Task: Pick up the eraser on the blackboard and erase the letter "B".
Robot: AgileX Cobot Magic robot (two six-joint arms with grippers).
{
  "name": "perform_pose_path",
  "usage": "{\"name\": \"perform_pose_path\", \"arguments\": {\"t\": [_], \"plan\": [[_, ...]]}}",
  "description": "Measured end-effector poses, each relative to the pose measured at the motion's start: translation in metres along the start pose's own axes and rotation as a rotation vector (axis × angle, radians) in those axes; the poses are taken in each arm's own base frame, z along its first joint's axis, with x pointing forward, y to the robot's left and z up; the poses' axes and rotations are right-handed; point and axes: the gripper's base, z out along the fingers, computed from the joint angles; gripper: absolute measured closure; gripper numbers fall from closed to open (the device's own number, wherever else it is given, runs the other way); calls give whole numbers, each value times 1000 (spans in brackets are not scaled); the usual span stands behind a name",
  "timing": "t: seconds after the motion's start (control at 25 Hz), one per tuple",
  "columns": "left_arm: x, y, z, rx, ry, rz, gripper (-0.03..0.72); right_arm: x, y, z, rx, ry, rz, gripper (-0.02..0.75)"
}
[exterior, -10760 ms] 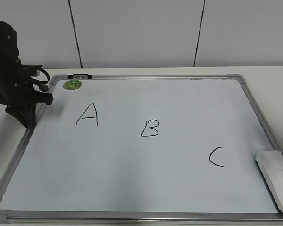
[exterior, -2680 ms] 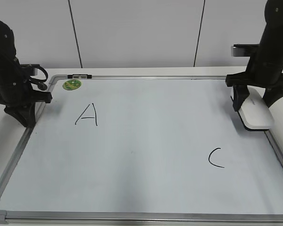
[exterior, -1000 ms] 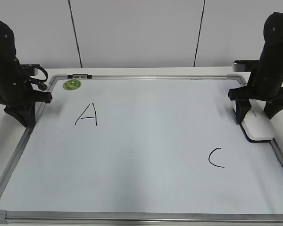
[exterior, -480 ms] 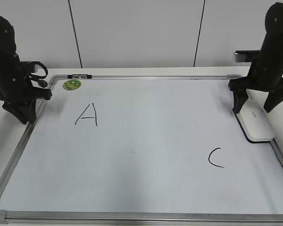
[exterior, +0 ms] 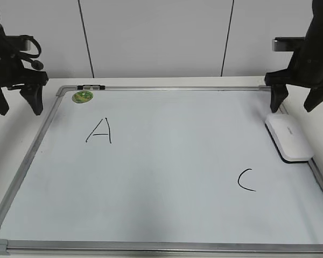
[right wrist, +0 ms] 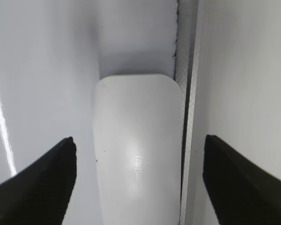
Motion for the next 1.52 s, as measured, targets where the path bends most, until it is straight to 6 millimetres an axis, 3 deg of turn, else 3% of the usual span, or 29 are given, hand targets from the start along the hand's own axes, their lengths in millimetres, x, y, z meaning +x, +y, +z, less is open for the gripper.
{"name": "perform_pose_path", "arguments": {"t": [0.2,0.44,0.52,0.8,1.12,1.4,1.52], "plan": [[3,-3,-11,-12,-3,15,129,8,0,-21,0,-29,9,178],[22,-11,-81,-22,-166,47,182,50,9,-54,-2,-27,-13,199],[36,-12,-92,-17,-193,49,185,72,13,-65,-3,-17,-26,200],[115,-17,-106,-9,-239,101,188,146,25,-93,-58,-92,-39,204],[205,-14,-134,34,-395,163,189,218,23,-136,-89,-322,-41,206],[269,4,-141,52,-506,160,189,284,18,-144,-99,-428,-41,208],[298,11,-138,58,-552,159,189,312,16,-138,-103,-461,-42,212]]}}
